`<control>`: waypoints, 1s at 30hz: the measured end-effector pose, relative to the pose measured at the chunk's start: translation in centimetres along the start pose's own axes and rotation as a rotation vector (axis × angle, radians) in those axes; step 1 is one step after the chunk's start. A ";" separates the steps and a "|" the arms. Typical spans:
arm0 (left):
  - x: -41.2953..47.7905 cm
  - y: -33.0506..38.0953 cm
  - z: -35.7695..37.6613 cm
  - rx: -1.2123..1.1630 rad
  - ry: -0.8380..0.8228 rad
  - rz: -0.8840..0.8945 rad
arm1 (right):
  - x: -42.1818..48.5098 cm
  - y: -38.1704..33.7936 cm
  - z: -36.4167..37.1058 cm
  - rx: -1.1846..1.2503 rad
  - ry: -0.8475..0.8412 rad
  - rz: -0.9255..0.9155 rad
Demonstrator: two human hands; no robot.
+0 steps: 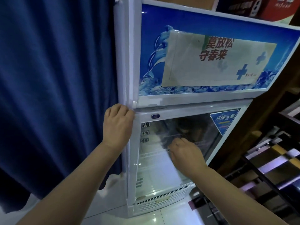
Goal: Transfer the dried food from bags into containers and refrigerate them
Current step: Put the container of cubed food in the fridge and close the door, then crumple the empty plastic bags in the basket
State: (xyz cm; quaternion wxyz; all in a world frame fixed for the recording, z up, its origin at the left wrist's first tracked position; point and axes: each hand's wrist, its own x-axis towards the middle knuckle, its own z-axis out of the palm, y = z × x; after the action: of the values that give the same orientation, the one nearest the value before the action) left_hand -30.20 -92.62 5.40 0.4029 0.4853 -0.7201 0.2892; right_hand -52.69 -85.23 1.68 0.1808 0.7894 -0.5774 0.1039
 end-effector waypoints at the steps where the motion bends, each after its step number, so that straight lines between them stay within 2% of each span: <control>1: 0.1 -0.2 0.3 0.008 0.013 0.003 | 0.1 0.0 0.4 -0.003 -0.009 0.002; 8: 0.0 -0.5 0.6 0.031 0.012 -0.001 | 0.5 0.3 1.9 0.005 -0.067 0.006; 16: -2.8 0.1 -2.3 0.084 -0.237 -0.036 | 1.2 -0.4 1.0 -0.012 -0.073 -0.137; 25: -9.5 2.3 -13.1 0.401 -0.396 -0.325 | 0.9 -4.3 0.2 0.073 -0.062 -0.485; 30: -14.0 4.6 -20.9 0.532 -0.392 -0.489 | -1.0 -9.2 -1.1 0.230 -0.082 -0.708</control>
State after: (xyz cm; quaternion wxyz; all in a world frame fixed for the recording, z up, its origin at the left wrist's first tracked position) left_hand -25.40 -67.59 3.88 0.1753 0.7752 -0.5468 0.2633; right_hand -44.24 -81.39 0.81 0.0923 0.9588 -0.2599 0.0676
